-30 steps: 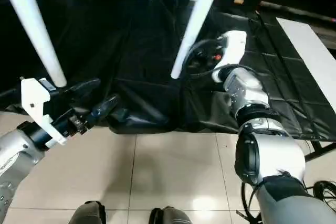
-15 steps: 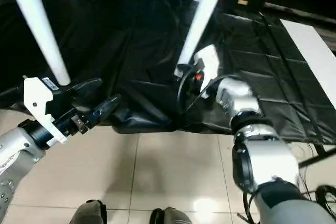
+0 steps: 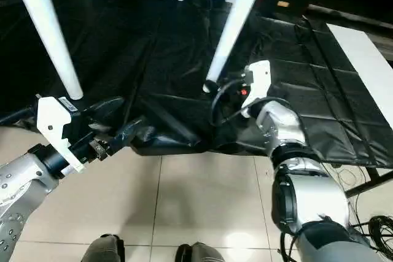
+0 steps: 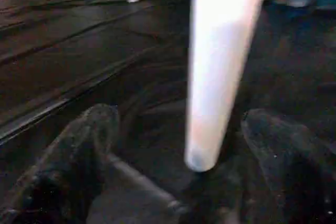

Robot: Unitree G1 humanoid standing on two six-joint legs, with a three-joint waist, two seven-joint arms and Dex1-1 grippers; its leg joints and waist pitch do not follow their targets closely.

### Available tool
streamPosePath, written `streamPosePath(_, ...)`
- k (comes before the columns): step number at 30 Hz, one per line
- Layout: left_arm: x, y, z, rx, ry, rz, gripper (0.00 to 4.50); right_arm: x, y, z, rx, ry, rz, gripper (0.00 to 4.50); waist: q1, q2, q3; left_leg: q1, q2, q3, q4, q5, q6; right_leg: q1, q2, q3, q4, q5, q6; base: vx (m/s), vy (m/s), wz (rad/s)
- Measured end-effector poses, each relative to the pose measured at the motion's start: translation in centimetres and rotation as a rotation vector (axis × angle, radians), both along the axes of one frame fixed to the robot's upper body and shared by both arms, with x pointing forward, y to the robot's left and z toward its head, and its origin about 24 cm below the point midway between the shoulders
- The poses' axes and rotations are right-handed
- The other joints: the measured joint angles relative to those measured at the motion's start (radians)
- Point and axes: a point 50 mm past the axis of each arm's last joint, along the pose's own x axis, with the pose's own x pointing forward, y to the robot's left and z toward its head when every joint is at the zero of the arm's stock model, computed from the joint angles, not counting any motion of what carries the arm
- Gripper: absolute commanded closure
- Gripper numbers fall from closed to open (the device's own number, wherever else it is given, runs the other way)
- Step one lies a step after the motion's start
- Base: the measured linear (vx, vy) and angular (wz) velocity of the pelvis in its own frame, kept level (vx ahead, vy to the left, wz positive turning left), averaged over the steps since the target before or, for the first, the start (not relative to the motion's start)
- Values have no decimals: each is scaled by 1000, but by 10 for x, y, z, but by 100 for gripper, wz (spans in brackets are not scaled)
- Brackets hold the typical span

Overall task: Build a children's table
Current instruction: Flip table

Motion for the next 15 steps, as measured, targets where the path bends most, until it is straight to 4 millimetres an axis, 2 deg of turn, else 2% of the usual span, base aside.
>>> streamPosePath(5, 0, 1, 1, 6, 2, -2, 96, 12, 2, 24, 17, -48, -82, 3, 1, 4, 3, 0, 0, 0, -1, 0, 0, -1, 0, 0, 0, 0, 0, 0, 0, 0)
streamPosePath(7, -3, 2, 2, 21, 8, -6, 96, 15, 4, 31, 13, -61, -98, 3, 1, 7, 8, -1, 0, 0, -2, 0, 0, -2, 0, 0, -1, 0, 0, 0, 0, 0)
streamPosePath(10, -9, 7, 7, 36, -3, 10, 96, 19, 7, 38, 4, -68, -113, 3, 3, 12, 24, -4, -1, 0, -3, 0, 0, -5, 0, 0, -2, 0, 0, 0, 0, 0)
streamPosePath(15, -15, 17, 24, 65, -72, 66, 96, 25, 11, 52, -19, -80, -164, 3, 5, 11, 65, -6, -2, 0, -10, 2, -3, -11, 0, 0, -2, 0, 1, 0, 0, 0)
